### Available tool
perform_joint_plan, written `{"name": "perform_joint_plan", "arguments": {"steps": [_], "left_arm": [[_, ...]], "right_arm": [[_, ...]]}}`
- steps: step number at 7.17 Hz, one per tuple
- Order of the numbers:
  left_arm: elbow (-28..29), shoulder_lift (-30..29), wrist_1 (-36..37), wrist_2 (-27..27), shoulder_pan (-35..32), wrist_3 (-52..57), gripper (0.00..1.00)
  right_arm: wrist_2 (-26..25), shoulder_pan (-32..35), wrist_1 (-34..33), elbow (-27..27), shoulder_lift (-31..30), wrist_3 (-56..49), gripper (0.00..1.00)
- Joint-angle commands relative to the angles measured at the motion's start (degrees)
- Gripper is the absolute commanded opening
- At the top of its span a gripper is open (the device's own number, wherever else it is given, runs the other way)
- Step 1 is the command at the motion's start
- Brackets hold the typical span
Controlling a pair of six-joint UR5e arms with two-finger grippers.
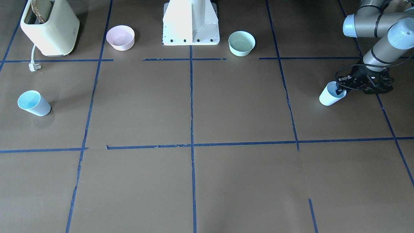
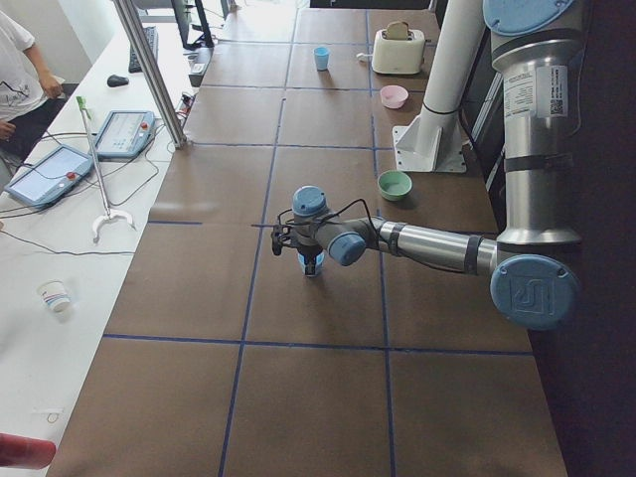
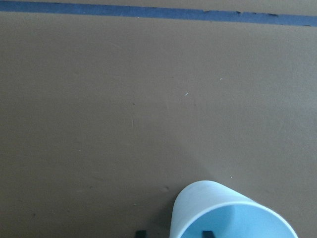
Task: Stack blue cups with both arms
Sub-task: 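Reach the left gripper down to the light-blue cup and grasp it, then carry the light-blue cup with the left gripper to the table center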
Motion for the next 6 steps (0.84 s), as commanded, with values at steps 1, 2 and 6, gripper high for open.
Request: {"name": "perform_joint_plan", "arguments": {"steps": [1,2,6], "left_arm": [[0.0,-1.25,0.09,-0.17,0.03,-0.5,0.01],[-0.78,-2.65,0.78,-0.7,0.03,-0.77,0.0],[-3.43,-19.51,13.07,2.09,6.92,-17.16,0.0]], "right_arm": [[0.0,0.0,0.0,0.03,-0.01,0.0,1.0],[0.0,0.0,0.0,0.11,-0.01,0.0,1.0],[0.09,0.0,0.0,0.11,-0.01,0.0,1.0]]}}
